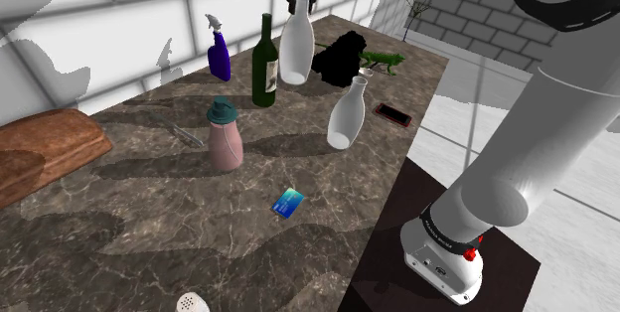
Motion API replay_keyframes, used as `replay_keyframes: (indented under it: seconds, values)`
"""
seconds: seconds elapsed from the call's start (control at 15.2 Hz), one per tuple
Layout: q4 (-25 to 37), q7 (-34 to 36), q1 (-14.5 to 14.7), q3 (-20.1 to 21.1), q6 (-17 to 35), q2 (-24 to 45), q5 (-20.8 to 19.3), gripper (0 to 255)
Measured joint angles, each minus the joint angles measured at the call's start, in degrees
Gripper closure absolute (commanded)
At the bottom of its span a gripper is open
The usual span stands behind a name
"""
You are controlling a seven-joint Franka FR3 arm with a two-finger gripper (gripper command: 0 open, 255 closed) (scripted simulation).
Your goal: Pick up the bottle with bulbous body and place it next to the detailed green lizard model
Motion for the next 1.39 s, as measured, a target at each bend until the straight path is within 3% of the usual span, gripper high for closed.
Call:
replay_keyframes:
  seconds: [0.26,0.86,1.39]
  values:
    - [0.46,-1.45,-0.85,-0.59,-1.21,-0.75,0.18,255]
    - [-5.31,-12.75,-7.13,-5.62,0.08,-5.33,1.19,255]
    - [-5.45,-23.62,-12.82,-10.74,-0.16,-5.67,2.05,255]
